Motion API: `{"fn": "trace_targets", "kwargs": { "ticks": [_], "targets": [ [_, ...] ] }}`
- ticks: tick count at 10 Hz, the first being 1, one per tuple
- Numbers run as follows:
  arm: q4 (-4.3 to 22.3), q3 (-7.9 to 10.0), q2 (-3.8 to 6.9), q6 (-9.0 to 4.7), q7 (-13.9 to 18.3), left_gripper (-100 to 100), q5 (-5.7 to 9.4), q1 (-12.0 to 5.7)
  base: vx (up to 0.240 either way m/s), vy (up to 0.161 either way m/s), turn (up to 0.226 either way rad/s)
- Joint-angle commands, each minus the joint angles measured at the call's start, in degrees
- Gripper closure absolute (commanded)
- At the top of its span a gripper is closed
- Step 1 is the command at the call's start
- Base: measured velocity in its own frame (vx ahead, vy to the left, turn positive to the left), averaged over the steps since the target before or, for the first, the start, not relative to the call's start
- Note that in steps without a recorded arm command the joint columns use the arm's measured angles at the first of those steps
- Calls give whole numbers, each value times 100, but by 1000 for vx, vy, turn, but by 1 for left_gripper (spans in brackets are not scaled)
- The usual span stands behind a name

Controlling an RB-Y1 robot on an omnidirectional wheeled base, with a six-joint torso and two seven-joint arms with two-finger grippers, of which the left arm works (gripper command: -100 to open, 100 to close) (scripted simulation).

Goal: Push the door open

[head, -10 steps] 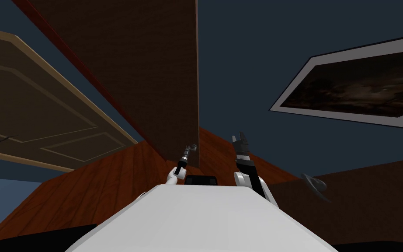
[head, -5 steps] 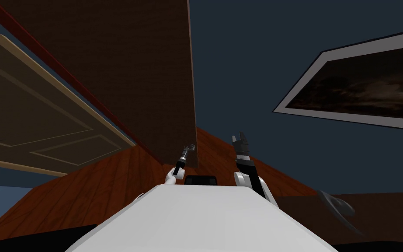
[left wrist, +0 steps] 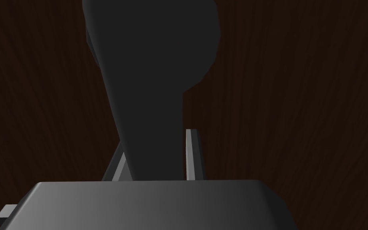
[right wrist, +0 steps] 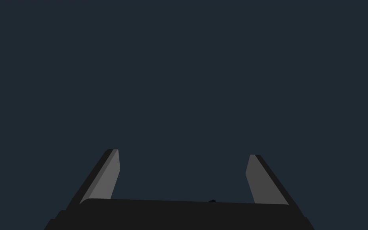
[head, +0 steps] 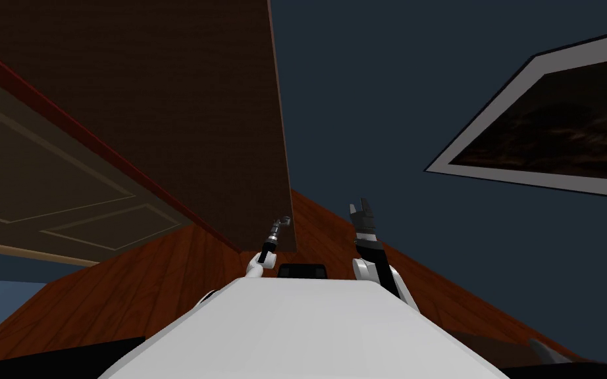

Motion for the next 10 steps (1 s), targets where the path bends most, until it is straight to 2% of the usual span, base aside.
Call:
{"fn": "trace_targets", "kwargs": {
  "ticks": [1, 3, 4, 7, 8, 10],
  "targets": [
    [-119, 174, 76, 33, -57, 100, 81, 17, 175, -133, 92],
    [-108, 329, 86, 29, -113, 100, 161, 16, 199, -139, 75],
    [-108, 329, 86, 29, -113, 100, 161, 16, 124, -67, 40],
    [-90, 587, 69, 21, -205, 100, 294, 13, 151, -124, 84],
    [-90, 587, 69, 21, -205, 100, 294, 13, 128, -77, 48],
    [-79, 748, 37, 16, -262, 100, 377, 11, 180, -74, 58]
  ]
}}
